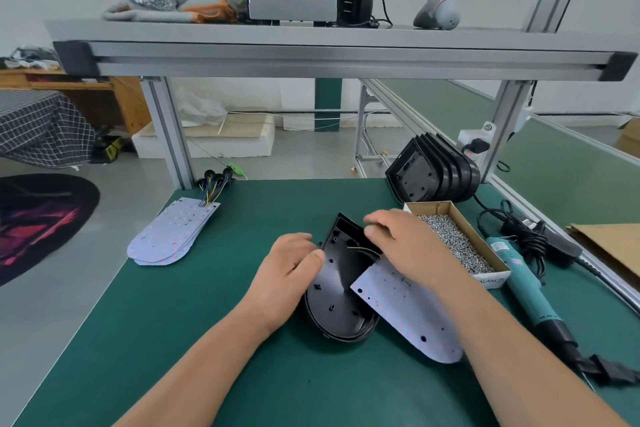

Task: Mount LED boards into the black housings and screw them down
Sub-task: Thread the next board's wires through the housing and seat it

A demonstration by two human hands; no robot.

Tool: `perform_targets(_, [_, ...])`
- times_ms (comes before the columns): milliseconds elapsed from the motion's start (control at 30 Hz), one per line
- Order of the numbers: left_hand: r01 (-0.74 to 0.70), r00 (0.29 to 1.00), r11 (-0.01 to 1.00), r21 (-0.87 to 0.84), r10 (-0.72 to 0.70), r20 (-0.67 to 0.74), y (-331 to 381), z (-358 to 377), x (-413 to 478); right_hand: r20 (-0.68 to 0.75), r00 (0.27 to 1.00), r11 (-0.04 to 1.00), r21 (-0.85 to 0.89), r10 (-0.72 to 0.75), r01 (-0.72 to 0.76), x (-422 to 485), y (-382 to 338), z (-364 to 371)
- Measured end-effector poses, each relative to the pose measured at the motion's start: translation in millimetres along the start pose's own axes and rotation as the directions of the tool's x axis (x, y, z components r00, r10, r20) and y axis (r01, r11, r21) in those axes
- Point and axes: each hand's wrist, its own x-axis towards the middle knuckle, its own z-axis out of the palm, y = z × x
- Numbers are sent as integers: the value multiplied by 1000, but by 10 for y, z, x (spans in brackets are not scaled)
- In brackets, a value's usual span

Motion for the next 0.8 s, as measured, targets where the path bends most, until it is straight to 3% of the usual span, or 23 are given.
perform_targets(100, [-22,998,1000,3,22,-57,50,18,14,173,985,975,-216,-12,50,-80,56,-173])
perform_targets(300, [-4,996,999,-48,0,-94,71,71,7,185,983,989,-149,14,14,-312,122,-295])
perform_targets(400, [1,995,1000,-25,-3,-99,60,91,13,124,991,999,-9,39,-38,-303,187,-346])
perform_targets(500, [37,995,998,-43,-41,-92,42,104,8,89,995,957,286,33,-57,-268,265,-356])
perform_targets(633, [169,986,980,-102,-170,4,-37,101,-39,107,994,822,565,13,-72,-259,292,-281])
perform_targets(800, [85,996,968,-236,-75,49,33,48,-45,143,989,607,783,36,-135,-238,242,-152])
